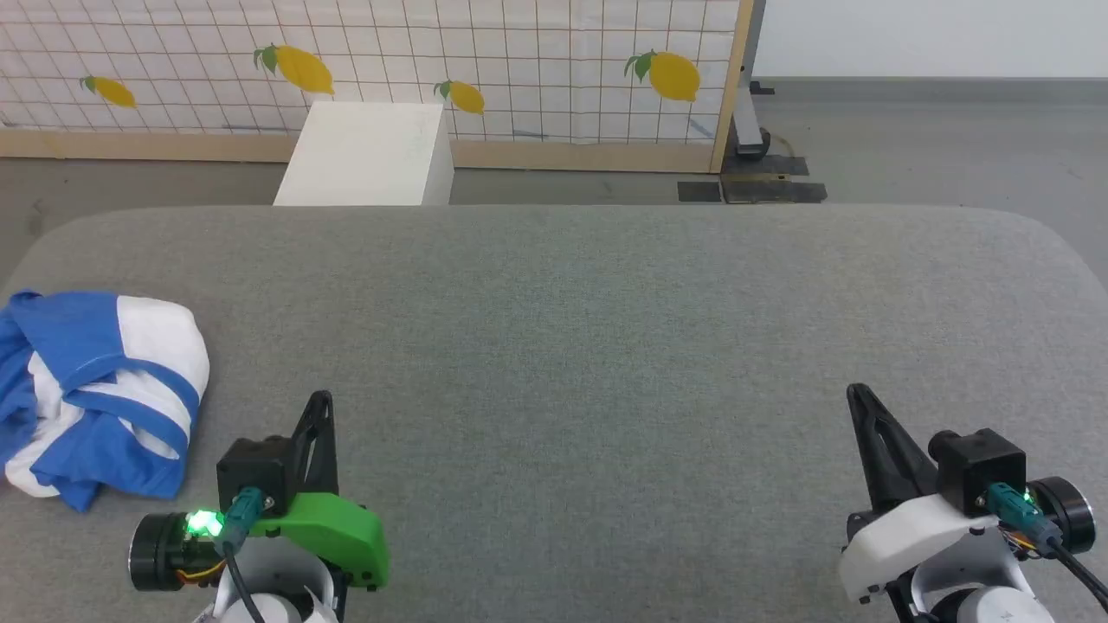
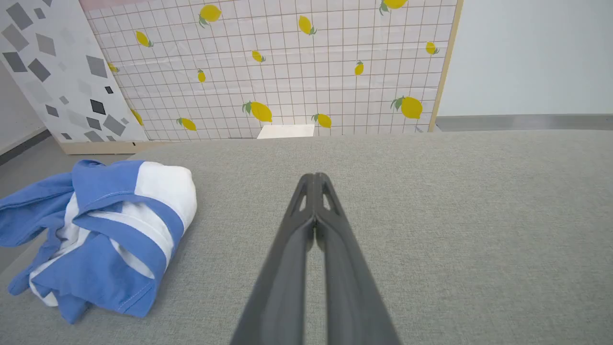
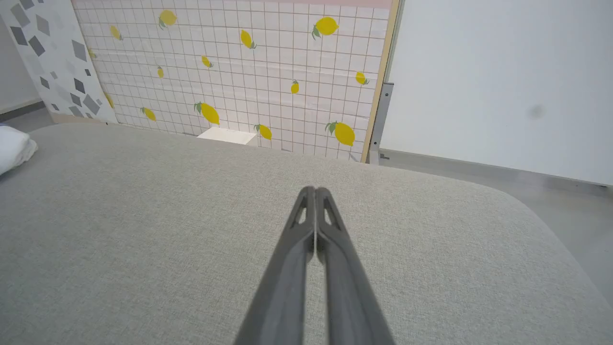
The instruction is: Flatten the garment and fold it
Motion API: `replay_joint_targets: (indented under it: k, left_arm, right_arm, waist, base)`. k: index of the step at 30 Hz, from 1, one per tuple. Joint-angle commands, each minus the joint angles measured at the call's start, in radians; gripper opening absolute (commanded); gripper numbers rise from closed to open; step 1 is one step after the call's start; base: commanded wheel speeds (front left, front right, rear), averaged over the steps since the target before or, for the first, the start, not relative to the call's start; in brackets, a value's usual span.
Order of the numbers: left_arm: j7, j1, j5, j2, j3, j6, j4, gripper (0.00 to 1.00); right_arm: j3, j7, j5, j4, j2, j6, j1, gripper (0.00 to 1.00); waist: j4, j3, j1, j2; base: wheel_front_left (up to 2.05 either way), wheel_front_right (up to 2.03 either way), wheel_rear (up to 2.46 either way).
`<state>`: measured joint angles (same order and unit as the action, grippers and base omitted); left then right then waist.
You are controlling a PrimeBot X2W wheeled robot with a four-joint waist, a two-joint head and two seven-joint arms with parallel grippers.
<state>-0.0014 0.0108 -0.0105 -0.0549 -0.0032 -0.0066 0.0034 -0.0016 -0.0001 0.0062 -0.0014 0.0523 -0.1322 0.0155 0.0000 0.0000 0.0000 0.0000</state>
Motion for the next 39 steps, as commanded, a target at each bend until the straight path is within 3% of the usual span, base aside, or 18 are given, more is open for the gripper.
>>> replay_joint_targets:
  k: [1,20,21,39]
  left_arm:
    - [0.001,-0.011,0.010,0.005,0.003,0.007,-0.003,0.00]
    - [0.001,-0.011,0.010,0.005,0.003,0.007,-0.003,0.00]
    - [0.001,-0.011,0.010,0.005,0.003,0.007,-0.003,1.00]
    - [-0.030,0.009,-0.014,-0.002,-0.022,0.027,0.024,1.00]
  right_arm:
    - [0.002,0.000,-0.006,0.001,-0.002,0.002,-0.015,0.00]
    - [0.002,0.000,-0.006,0.001,-0.002,0.002,-0.015,0.00]
    - [0.002,0.000,-0.006,0.001,-0.002,0.002,-0.015,1.00]
    - [-0.008,-0.024,0.020,0.004,0.000,0.000,0.004,1.00]
  waist:
    - [0.000,0.000,0.0000,0.0000]
    - [0.000,0.000,0.0000,0.0000]
    - [0.000,0.000,0.0000,0.0000]
    - [0.033,0.001,0.0000,0.0000]
  base:
    - [0.00,0.00,0.00]
    - [0.00,0.00,0.00]
    - [0.00,0.00,0.00]
    - [0.00,0.00,0.00]
